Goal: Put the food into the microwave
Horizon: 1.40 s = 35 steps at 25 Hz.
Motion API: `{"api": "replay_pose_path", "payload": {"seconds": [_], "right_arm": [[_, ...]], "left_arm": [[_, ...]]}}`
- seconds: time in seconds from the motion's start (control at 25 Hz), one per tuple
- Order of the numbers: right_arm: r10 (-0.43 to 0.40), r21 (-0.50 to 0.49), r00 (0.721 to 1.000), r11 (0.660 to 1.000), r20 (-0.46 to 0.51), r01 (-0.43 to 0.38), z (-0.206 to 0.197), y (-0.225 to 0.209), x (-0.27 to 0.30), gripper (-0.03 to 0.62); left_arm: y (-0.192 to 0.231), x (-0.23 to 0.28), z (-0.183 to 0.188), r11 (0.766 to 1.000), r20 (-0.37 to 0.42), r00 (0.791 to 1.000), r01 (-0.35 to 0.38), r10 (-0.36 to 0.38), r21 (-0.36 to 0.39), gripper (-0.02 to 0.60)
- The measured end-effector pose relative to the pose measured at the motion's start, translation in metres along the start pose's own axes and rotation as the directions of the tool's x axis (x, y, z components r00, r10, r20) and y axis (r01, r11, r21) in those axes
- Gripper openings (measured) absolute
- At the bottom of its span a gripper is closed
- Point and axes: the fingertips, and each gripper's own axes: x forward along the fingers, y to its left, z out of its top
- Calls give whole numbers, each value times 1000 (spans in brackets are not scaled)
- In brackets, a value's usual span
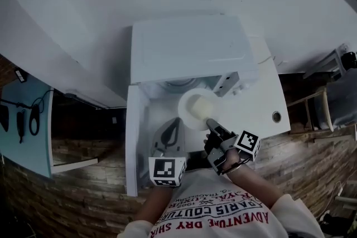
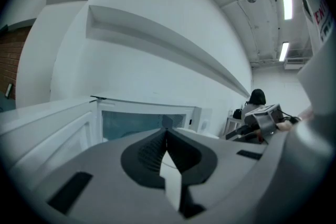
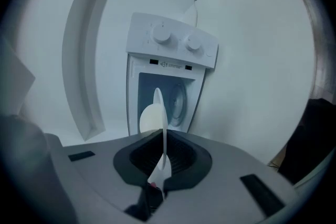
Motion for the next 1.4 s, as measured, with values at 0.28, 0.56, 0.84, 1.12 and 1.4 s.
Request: {"api": "replay_pose_path", "payload": {"seconds": [0.28, 0.56, 0.84, 1.12, 1.4], "right_arm": [[-22, 2, 1000, 1000, -7, 22, 16, -11, 52, 18], [-54, 38, 999, 998, 8, 53, 37, -29, 103, 20], [-31, 60, 999, 998, 44, 29, 52, -39, 142, 20], [-23, 68, 997, 997, 77, 18, 64, -41, 164, 20], [16, 40, 996, 999, 93, -20, 67, -33, 190, 31]], "left_arm": [[22, 28, -5, 998, 2, 1000, -10, 11, -68, 6], [46, 55, -26, 995, -47, 997, -62, 58, -73, 6], [58, 61, -52, 993, -109, 991, -89, 81, -76, 6], [68, 60, -63, 991, -144, 984, -112, 101, -68, 6], [70, 56, -73, 989, -178, 979, -116, 99, -89, 6]]}}
